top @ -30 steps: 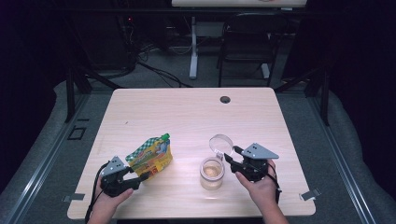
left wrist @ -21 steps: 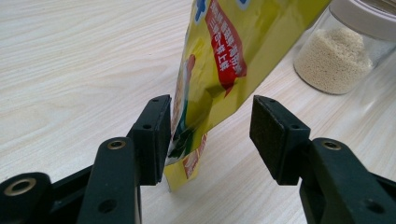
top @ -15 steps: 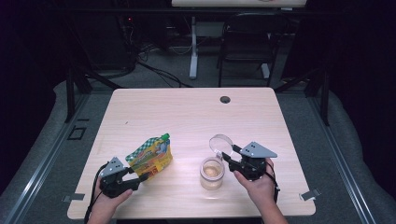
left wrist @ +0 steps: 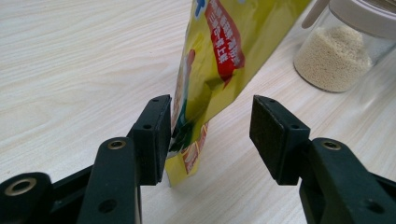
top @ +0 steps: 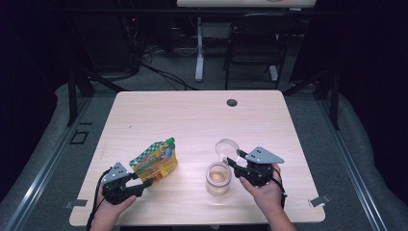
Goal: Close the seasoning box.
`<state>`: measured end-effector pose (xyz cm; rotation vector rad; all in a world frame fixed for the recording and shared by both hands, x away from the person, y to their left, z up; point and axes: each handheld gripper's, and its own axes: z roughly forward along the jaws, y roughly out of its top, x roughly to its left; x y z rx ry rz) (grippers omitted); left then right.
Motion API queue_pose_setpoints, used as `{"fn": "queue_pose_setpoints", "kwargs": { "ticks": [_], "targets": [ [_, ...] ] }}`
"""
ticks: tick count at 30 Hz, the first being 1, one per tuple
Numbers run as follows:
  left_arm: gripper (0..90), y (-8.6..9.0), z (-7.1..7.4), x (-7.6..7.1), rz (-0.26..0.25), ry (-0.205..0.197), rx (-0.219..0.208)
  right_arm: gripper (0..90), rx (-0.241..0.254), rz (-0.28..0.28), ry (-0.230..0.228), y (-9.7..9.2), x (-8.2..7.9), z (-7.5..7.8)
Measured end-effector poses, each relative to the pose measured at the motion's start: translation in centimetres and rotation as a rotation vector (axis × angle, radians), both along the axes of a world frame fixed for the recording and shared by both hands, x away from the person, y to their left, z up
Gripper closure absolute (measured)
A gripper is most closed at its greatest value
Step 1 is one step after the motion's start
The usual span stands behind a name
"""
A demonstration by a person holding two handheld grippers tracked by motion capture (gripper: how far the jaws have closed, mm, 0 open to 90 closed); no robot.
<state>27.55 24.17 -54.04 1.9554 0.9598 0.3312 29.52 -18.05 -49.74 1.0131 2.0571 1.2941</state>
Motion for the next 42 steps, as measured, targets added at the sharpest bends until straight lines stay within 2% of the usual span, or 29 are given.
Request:
{"fn": "queue_pose_setpoints", "kwargs": {
  "ticks": [12, 22, 30, 33, 38, 42],
  "targets": [
    [48.7, 0.2, 0.2, -0.3, 0.008, -0.004, -0.002, 57.4, -0.005, 0.013, -0.027, 0.5, -0.4, 0.5],
    [48.7, 0.2, 0.3, -0.4, 0.013, -0.007, -0.007, 58.4, -0.014, 0.030, -0.027, 0.6, -0.8, 0.6],
    [48.6, 0.4, 0.6, -0.7, 0.020, -0.015, -0.024, 58.1, -0.064, 0.074, -0.024, 1.5, -1.5, 0.9],
    [48.7, 0.4, 0.7, -0.7, 0.014, -0.014, -0.016, 57.7, -0.116, 0.084, -0.028, 1.8, -1.6, 1.1],
    [48.6, 0.4, 0.6, -0.6, 0.014, -0.016, -0.023, 56.8, -0.131, 0.092, -0.021, 1.9, -1.7, 1.2],
    [48.7, 0.4, 0.6, -0.6, 0.016, -0.014, -0.028, 55.4, -0.151, 0.099, -0.034, 2.1, -1.9, 1.1]
  ]
}}
